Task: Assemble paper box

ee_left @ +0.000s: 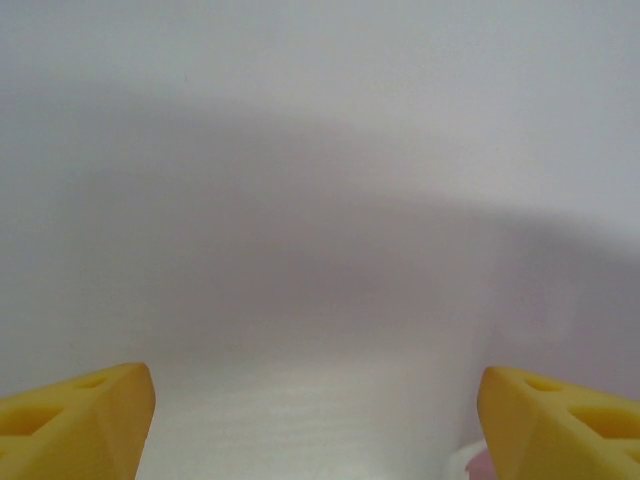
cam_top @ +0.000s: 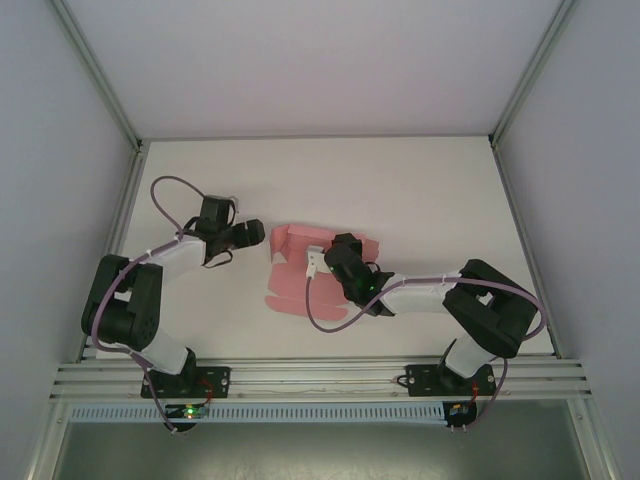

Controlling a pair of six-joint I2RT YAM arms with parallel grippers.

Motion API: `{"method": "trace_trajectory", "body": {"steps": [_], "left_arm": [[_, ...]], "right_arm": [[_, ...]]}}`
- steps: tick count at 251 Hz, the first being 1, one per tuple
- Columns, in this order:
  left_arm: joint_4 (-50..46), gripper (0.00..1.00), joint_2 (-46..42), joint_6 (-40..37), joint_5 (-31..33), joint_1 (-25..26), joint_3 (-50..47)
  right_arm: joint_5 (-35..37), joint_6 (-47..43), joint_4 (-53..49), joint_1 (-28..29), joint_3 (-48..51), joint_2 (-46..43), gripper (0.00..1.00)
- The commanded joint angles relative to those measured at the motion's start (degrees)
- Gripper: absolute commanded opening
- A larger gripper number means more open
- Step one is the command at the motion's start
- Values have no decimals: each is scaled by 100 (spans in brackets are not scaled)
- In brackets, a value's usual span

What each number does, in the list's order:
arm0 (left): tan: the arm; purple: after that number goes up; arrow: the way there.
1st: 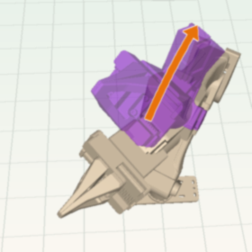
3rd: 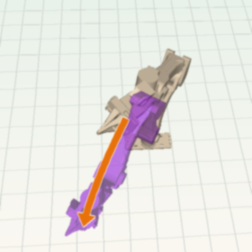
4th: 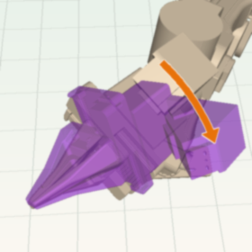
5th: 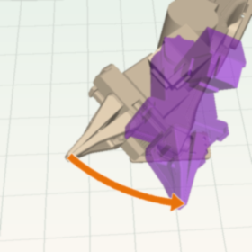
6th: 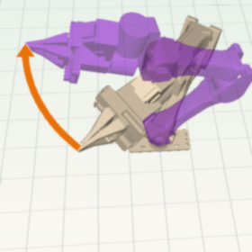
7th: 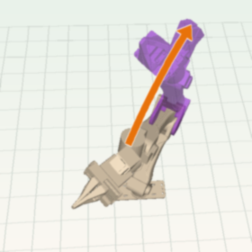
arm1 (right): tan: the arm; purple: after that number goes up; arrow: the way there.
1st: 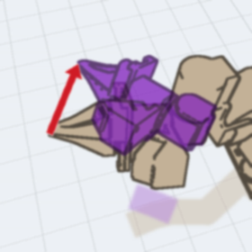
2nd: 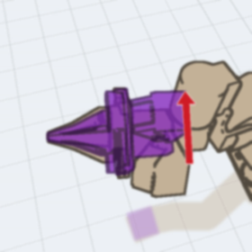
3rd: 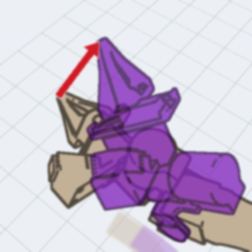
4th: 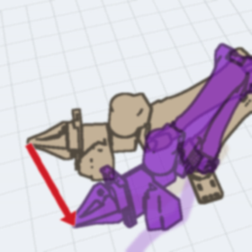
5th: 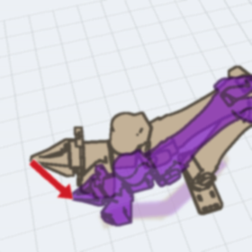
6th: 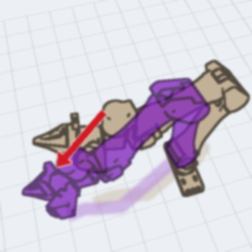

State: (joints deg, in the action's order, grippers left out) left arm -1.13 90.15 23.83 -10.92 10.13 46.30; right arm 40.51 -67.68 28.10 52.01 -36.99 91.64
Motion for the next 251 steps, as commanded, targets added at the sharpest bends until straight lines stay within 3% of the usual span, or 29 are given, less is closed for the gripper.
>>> {"method": "trace_trajectory", "body": {"steps": [1,48,122,164,198,251], "left_arm": [[-187,84,325,-76,-159,24,357],[-4,78,589,-386,-1281,109,403],[493,77,-284,-538,-1778,570,-463],[307,76,-162,-788,-1558,865,-236],[339,68,-64,-951,-1577,1088,-182],[424,68,-394,-1119,-1050,1362,-524]], "right_arm": [[-104,86,-780,29,45,47,0],[-73,140,-862,12,41,-11,0],[-156,356,-1107,-15,19,-152,0],[-87,398,-1165,2,-11,-84,0],[-105,487,-1239,11,-27,-106,0],[-105,511,-1246,2,0,-162,0]]}}
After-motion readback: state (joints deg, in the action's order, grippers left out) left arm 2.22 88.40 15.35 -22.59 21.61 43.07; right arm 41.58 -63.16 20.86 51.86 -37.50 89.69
